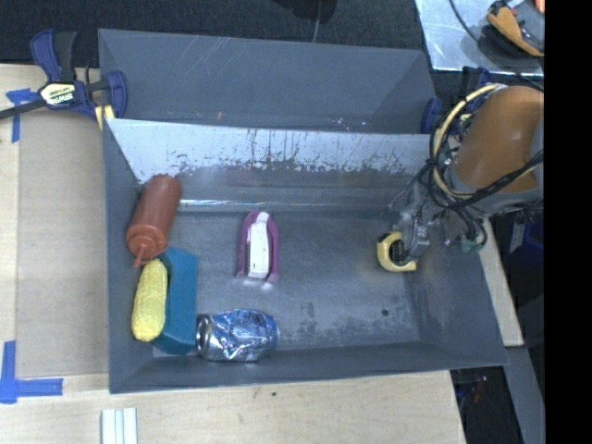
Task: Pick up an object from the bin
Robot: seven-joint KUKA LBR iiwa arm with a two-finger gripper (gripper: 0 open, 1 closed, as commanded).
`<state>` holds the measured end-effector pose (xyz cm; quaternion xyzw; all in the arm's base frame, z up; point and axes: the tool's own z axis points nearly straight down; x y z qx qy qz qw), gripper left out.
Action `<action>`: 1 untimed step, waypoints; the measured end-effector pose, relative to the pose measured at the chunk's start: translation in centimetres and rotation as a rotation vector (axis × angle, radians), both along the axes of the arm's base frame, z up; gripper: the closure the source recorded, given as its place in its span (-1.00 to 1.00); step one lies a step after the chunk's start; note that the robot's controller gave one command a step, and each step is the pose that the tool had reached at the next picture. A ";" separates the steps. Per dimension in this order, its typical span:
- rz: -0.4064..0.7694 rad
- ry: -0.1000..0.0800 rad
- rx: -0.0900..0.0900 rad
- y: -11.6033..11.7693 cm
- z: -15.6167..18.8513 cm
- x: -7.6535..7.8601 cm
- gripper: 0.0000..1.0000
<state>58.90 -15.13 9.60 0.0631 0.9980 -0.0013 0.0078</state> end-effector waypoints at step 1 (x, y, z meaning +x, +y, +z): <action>0.000 -0.007 -0.002 -0.1 3.1 0.2 1.00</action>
Offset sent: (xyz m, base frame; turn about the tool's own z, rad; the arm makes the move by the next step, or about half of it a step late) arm 0.0010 -0.0006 0.0788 -0.0001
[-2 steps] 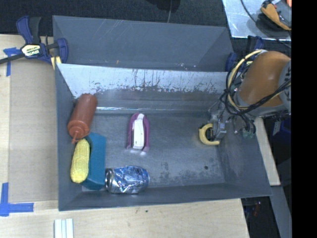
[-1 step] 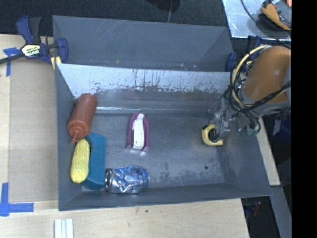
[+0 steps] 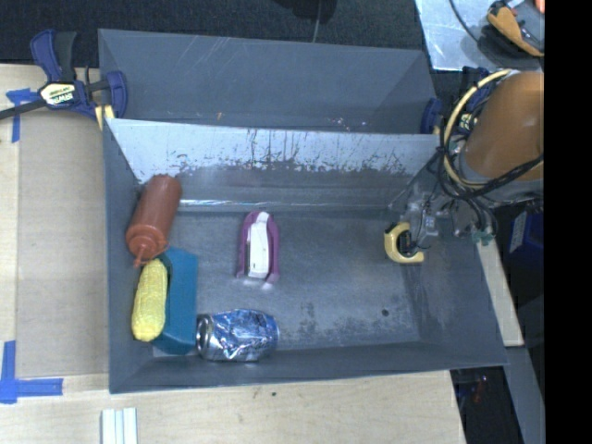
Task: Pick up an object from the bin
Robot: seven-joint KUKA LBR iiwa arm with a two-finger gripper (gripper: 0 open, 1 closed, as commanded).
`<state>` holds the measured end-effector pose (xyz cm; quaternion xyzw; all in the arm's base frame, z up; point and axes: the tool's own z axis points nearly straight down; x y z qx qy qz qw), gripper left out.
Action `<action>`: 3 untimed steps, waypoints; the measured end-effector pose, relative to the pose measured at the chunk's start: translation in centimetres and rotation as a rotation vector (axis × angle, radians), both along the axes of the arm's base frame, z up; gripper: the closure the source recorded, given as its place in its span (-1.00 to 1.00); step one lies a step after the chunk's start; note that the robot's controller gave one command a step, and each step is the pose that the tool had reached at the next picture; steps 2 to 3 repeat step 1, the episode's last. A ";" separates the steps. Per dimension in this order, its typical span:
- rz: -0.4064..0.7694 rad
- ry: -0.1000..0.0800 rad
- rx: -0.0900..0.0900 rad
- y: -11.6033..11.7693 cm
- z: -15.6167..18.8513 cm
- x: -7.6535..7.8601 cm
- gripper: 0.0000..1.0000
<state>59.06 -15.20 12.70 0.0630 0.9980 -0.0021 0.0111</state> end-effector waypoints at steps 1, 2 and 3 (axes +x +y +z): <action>0.001 0.000 0.000 0.0 2.7 0.0 1.00; 0.001 0.000 0.000 0.0 2.7 0.0 1.00; 0.001 0.000 0.000 0.0 2.7 0.0 1.00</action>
Offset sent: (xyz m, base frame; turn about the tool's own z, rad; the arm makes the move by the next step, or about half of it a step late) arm 0.0001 -0.0001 0.0300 -0.0005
